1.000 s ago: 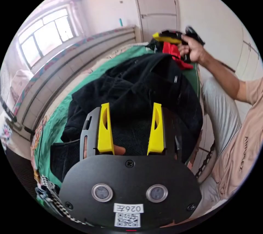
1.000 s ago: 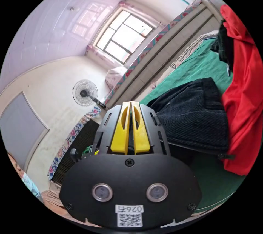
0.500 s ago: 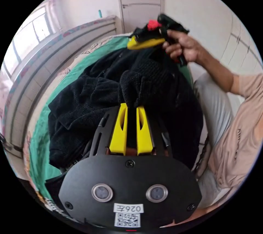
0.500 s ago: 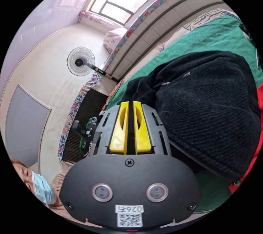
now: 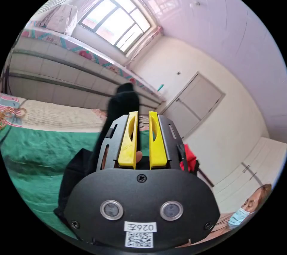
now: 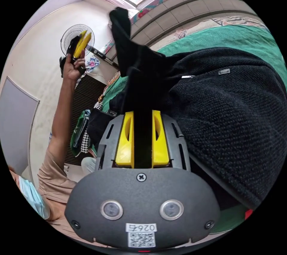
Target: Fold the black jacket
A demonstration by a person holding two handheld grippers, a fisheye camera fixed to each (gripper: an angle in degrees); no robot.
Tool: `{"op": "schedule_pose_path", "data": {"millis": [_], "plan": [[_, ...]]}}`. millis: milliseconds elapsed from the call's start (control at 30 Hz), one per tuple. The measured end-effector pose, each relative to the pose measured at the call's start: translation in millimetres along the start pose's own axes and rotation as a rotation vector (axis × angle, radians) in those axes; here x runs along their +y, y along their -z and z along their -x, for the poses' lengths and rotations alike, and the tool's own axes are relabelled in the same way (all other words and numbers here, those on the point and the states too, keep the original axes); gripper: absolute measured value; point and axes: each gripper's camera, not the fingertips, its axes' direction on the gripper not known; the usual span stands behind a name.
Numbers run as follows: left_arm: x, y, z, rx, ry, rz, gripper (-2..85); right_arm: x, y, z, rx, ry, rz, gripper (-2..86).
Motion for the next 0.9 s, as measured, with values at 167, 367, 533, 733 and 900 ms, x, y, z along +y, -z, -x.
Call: {"op": "schedule_pose_path", "data": {"millis": [167, 367, 533, 733, 900], "plan": [[118, -23, 30, 0.007, -0.077, 0.347, 1.2, 6, -73, 19, 0.1, 0.079, 0.106, 10.7], [262, 33, 81, 0.107, 0.067, 0.529, -0.9, 31, -144, 18, 0.15, 0.052, 0.159, 13.1], [317, 96, 65, 0.108, 0.05, 0.598, -0.9, 51, -160, 24, 0.075, 0.072, 0.094, 15.0], [346, 144, 44, -0.163, -0.155, 0.583, -0.9, 77, -194, 48, 0.137, 0.155, 0.138, 8.1], [358, 162, 69, -0.082, -0.08, 0.56, -0.9, 91, -181, 87, -0.06, 0.339, 0.211, 1.1]]}}
